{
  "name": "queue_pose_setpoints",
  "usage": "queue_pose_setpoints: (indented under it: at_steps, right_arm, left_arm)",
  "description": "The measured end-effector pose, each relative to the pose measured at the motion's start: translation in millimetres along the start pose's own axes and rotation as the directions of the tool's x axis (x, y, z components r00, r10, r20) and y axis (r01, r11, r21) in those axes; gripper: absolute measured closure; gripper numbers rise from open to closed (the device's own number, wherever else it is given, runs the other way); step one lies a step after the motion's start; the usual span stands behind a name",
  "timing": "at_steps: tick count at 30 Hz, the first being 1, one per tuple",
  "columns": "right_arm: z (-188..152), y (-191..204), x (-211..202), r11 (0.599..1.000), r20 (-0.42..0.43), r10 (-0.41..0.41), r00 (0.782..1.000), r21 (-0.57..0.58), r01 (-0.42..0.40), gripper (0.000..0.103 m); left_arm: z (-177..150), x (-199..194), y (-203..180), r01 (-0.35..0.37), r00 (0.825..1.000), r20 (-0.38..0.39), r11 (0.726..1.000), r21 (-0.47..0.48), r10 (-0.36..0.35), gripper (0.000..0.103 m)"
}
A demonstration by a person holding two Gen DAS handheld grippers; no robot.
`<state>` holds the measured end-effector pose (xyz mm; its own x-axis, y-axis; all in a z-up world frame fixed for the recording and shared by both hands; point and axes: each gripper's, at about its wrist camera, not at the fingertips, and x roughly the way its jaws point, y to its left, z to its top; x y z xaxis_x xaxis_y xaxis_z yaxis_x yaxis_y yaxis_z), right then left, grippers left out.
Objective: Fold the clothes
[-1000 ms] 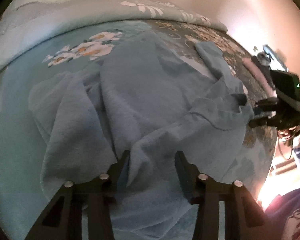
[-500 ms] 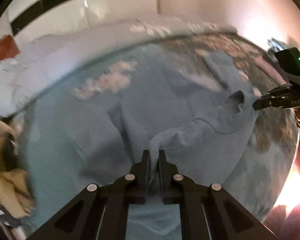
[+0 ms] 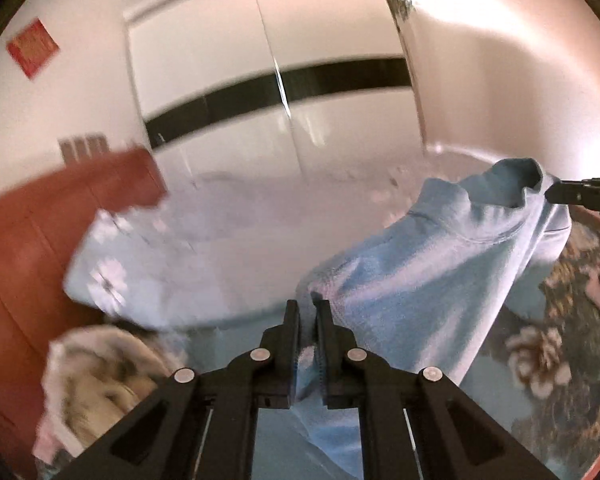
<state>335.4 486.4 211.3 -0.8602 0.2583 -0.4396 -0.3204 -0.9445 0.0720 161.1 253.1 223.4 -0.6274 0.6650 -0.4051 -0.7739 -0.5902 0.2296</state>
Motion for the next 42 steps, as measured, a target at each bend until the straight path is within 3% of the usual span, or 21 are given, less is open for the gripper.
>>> queue_pose_setpoints:
  at_steps: [5, 10, 15, 18, 20, 23, 28, 31, 33, 37, 42]
  right_arm:
    - [36.7, 16.9, -56.9, 0.998, 0.12, -0.025, 0.992, -0.058, 0.032, 0.098]
    - [40.5, 34.6, -123.4, 0.99, 0.219, -0.045, 0.975, -0.122, 0.073, 0.098]
    - [35.8, 46.7, -181.1, 0.979, 0.272, -0.027, 0.962, -0.185, 0.08, 0.098]
    - [34.3, 45.4, -185.3, 0.975, 0.266, -0.019, 0.964, -0.21, 0.077, 0.098]
    - [34.6, 38.6, -174.7, 0.974, 0.242, -0.016, 0.97, -0.214, 0.069, 0.098]
    - [35.1, 20.2, -127.5, 0.982, 0.159, -0.02, 0.987, -0.184, 0.05, 0.098]
    - [10.7, -14.1, -3.6, 0.995, -0.033, -0.039, 0.999, -0.088, 0.036, 0.098]
    - [-20.3, -37.8, 64.4, 0.998, -0.159, -0.056, 0.986, -0.027, 0.053, 0.098]
    - [-39.5, -50.1, 115.0, 0.997, -0.239, -0.076, 0.968, -0.013, 0.075, 0.098]
    - [-80.2, -85.7, 176.3, 0.993, -0.37, -0.09, 0.925, 0.032, 0.11, 0.098]
    - [-97.8, -114.5, 230.0, 0.985, -0.433, -0.109, 0.895, 0.072, 0.155, 0.098]
  left_arm:
    - [30.0, -65.1, 9.3, -0.035, 0.99, 0.136, 0.999, -0.021, 0.038, 0.094]
    - [37.7, -131.7, 2.5, -0.065, 0.97, 0.237, 0.998, 0.016, 0.06, 0.094]
    - [38.4, -179.5, 0.4, -0.046, 0.956, 0.292, 0.998, 0.05, 0.03, 0.094]
    - [41.7, -182.1, -0.5, -0.035, 0.958, 0.285, 0.997, 0.075, 0.012, 0.094]
    - [43.6, -165.9, -2.6, -0.04, 0.968, 0.249, 0.994, 0.099, 0.014, 0.094]
    - [40.0, -114.6, -10.7, -0.042, 0.985, 0.169, 0.99, 0.135, 0.019, 0.094]
    - [2.4, 19.7, -19.7, 0.012, 0.999, -0.038, 0.996, 0.091, -0.009, 0.094]
    - [-26.8, 93.3, -30.4, 0.034, 0.988, -0.153, 0.997, 0.065, -0.024, 0.094]
    - [-45.9, 133.2, -41.9, 0.045, 0.976, -0.214, 0.997, 0.067, -0.03, 0.097]
    - [-83.9, 212.9, -65.0, 0.069, 0.942, -0.333, 0.995, 0.069, -0.042, 0.098]
    - [-98.3, 272.2, -87.9, 0.068, 0.925, -0.378, 0.993, 0.095, -0.028, 0.098]
